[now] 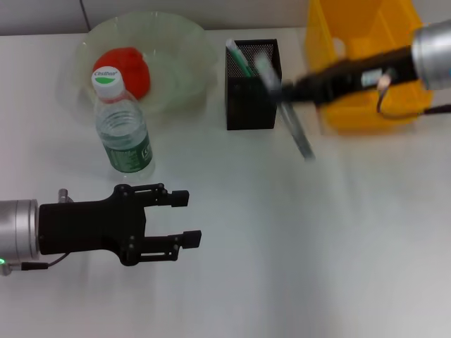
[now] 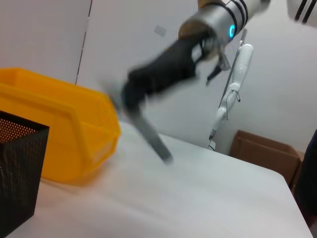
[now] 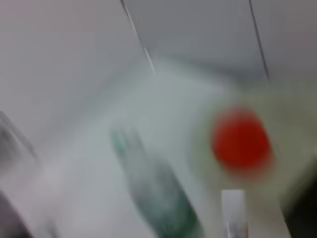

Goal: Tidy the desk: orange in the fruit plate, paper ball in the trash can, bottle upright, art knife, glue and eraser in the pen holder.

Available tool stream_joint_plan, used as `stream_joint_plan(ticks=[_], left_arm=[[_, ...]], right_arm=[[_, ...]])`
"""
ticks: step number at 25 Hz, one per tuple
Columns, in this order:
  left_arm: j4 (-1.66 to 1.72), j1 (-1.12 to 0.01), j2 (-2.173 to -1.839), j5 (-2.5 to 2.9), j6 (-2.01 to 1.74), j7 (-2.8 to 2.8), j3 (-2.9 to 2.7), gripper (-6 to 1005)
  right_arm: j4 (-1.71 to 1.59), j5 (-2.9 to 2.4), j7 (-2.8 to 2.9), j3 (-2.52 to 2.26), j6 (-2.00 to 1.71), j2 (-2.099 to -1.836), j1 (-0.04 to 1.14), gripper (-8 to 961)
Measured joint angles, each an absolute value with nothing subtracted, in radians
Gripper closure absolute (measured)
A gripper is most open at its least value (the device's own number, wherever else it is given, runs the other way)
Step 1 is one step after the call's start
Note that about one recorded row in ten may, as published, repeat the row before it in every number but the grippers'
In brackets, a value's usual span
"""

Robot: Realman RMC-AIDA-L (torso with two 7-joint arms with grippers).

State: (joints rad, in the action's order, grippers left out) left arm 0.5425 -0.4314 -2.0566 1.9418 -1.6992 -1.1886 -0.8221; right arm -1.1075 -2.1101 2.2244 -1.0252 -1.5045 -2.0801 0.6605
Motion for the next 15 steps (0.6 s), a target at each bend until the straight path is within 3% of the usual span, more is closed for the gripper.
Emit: stream_joint_plan(ticks=[5,11,15], left_arm=[[0.536,-0.429,-2.06,1.942,-1.7,-1.184,-0.825,268],[0.533,-0.422,-2.067,1.942,-1.7,-1.182,-0.824,268],[0.533,-0.42,-2.068,1.942,-1.7,-1.181,-0.826,268]], right_arm=[[-0.79,-1.751,1.824,-0.842,-1.461,-2.072,0.655,814],[-0.298,-1.195,0.935,-0.799,-1.367,-2.09,0.676,815],[-0.157,-1.075,0.65,-0.821,-1.295,-2.091,0.738,815]])
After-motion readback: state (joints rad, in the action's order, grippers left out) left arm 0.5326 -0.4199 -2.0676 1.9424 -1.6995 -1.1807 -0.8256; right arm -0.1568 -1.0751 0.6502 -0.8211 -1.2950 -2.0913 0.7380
